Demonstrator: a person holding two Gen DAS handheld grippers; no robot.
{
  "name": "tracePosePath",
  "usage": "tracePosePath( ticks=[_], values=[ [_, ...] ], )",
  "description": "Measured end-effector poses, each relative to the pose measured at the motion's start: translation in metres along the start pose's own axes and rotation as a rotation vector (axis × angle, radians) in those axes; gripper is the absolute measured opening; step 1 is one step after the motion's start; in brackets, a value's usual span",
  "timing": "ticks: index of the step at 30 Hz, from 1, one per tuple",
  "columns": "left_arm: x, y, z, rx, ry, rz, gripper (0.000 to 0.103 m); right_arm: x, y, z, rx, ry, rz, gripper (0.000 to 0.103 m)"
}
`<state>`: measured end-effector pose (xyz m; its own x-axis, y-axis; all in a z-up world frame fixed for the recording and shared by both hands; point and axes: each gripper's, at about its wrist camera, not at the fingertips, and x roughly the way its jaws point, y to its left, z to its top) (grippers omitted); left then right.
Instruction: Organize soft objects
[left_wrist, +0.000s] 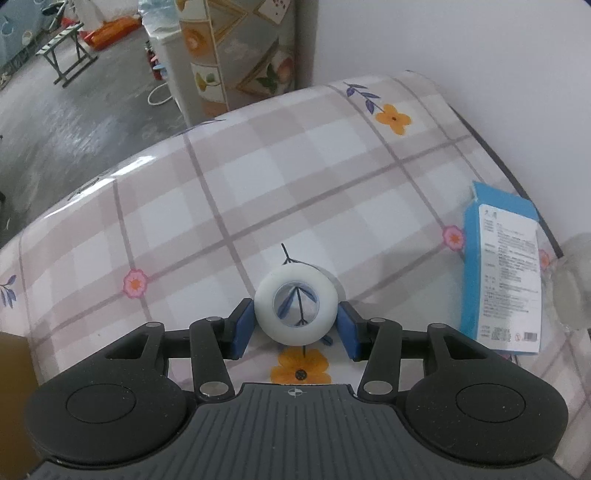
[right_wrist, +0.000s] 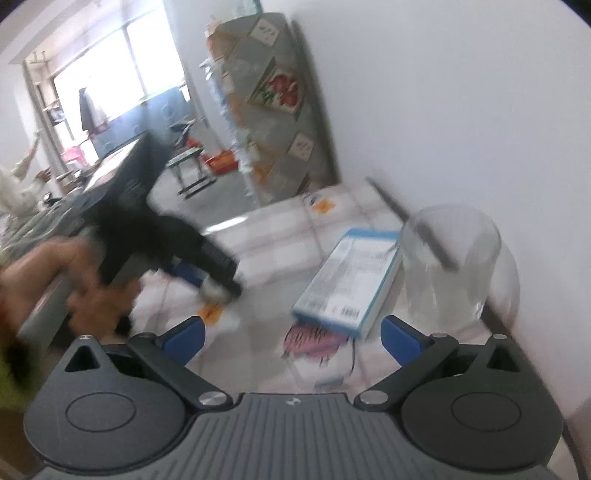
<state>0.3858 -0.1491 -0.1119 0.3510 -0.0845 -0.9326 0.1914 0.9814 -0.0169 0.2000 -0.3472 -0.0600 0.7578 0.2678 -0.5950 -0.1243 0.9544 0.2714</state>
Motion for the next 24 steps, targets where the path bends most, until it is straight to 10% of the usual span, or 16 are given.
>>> tracePosePath(
  ticks=[19,24],
  values=[
    [-0.003,0.024,-0.005,-0.077,-0.044,-0.128,0.048,0.104,0.005,-0.007,0.118,0.069,-0.223,0.082],
    [-0.004,0.022,-0.007,-0.068,-0.050,-0.119,0.048,0.094,0.002,-0.009,0.103,0.061,-0.245,0.061]
  ],
)
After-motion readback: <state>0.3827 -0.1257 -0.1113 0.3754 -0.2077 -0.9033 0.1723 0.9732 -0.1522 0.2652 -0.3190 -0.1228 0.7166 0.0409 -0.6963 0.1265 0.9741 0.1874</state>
